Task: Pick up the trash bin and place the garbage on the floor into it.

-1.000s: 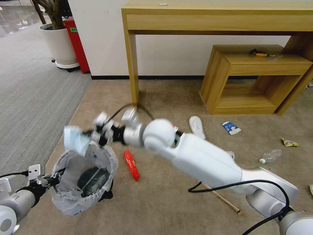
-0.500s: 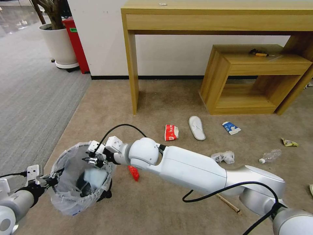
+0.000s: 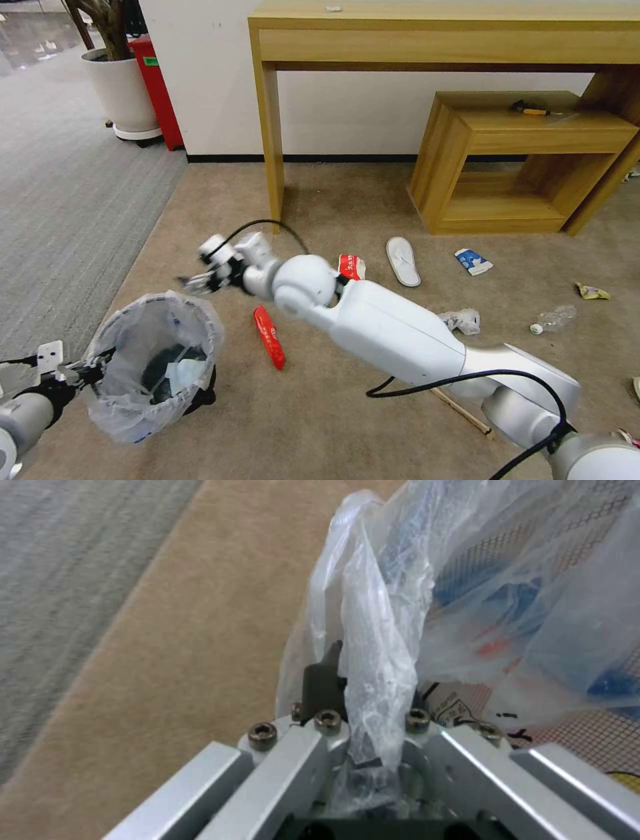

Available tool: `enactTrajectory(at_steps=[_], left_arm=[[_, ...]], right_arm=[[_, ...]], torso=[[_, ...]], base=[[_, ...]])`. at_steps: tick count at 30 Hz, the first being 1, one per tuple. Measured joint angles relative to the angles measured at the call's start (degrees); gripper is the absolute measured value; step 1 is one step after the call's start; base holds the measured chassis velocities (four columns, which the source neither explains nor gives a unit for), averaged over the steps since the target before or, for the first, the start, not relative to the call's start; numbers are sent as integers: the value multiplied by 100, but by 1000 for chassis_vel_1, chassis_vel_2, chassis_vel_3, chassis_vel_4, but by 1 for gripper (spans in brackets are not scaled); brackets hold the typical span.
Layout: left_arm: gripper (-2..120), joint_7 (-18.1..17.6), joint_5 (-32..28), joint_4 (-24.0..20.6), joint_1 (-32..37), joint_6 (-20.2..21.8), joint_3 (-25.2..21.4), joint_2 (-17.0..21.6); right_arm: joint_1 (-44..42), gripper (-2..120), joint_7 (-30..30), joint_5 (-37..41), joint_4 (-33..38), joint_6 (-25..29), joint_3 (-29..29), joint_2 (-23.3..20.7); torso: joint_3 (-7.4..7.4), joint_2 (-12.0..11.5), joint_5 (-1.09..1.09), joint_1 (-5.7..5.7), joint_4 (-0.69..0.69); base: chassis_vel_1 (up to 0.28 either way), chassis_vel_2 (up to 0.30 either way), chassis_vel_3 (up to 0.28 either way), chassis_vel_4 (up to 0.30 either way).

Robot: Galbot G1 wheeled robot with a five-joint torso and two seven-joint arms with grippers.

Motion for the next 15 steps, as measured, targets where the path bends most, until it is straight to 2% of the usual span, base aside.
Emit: enactTrajectory(at_steps=[1, 5, 7, 9, 10, 15], left_arm=[[0, 0, 0, 0, 0, 0, 0, 0], [0, 85, -2, 143, 51, 0, -203, 4], [0, 93, -6, 146, 65, 1, -236, 4], [0, 101, -32, 118, 88, 0, -286, 1], [0, 101, -32, 118, 88, 0, -286, 1], [0, 94, -36, -69, 129, 0, -291, -34]], right_arm=[[0, 99, 0, 0, 0, 0, 0, 0], [-614, 100, -118, -442, -870, 254, 257, 1], [-721, 100, -183, -571, -1091, 353, 285, 45], [-905, 100, -455, -871, -1750, 628, 358, 235], [-905, 100, -455, -871, -1750, 628, 358, 235], [-1018, 100, -754, -1220, -2952, 963, 485, 796]], torso=[[0, 0, 0, 0, 0], [0, 0, -1, 0, -1], [0, 0, 0, 0, 0], [0, 0, -1, 0, 0], [0, 0, -1, 0, 0], [0, 0, -2, 0, 0]], base=[[0, 0, 0, 0], [0, 0, 0, 0], [0, 0, 0, 0], [0, 0, 0, 0], [0, 0, 0, 0], [0, 0, 0, 0]])
